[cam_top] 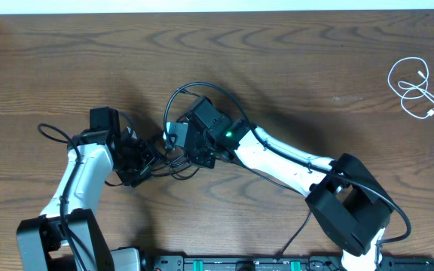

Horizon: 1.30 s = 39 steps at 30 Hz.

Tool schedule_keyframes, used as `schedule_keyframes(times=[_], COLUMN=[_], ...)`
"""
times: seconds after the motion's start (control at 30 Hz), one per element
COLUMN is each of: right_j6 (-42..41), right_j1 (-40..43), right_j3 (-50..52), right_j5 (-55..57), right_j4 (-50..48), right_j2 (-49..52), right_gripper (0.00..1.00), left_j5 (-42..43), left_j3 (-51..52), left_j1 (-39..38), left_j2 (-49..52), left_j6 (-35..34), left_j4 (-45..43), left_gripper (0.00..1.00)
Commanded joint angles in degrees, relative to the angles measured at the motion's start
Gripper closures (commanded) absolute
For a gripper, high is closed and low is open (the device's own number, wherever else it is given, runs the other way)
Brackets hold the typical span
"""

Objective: Untangle cables

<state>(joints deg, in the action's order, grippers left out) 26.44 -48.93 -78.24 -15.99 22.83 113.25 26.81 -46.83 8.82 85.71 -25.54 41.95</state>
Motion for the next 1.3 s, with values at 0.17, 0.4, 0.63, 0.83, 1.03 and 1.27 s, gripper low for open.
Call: schedule_keyframes(times=[0.17,0.4,0.63,0.83,1.03,1.27], right_j6=[1.51,1.51,1.51,1.49,1.51,1.49], right_j1=[0.17,0.09,-0.02,-0.04,-0.04,-0.07], right_j3=[3.15,5.35,7.76,8.02,8.02,8.02], right_j5=[1.29,1.92,1.95,1.95,1.95,1.92], right_j4=[-5.03,-9.84,-10.71,-11.82,-13.46,-14.14], right_j2=[0.35,0.35,0.35,0.35,0.35,0.63], right_gripper=[0.75,0.76,0.76,0.75,0.75,0.74], left_j5=[-0.5,-0.5,-0.5,-0.5,-0.5,-0.5], left_j3=[0.5,0.48,0.5,0.5,0.5,0.5], left_j1=[-0.17,-0.17,-0.17,-0.17,-0.17,-0.17], left_j2=[-0.37,-0.37,-0.37,-0.37,-0.37,-0.37], left_j6=[-0.26,-0.26,-0.26,-0.26,-0.26,-0.26], left_j4=[0.17,0.17,0.17,0.17,0.17,0.15], left_gripper=[0.39,0.39,0.39,0.39,0.39,0.39])
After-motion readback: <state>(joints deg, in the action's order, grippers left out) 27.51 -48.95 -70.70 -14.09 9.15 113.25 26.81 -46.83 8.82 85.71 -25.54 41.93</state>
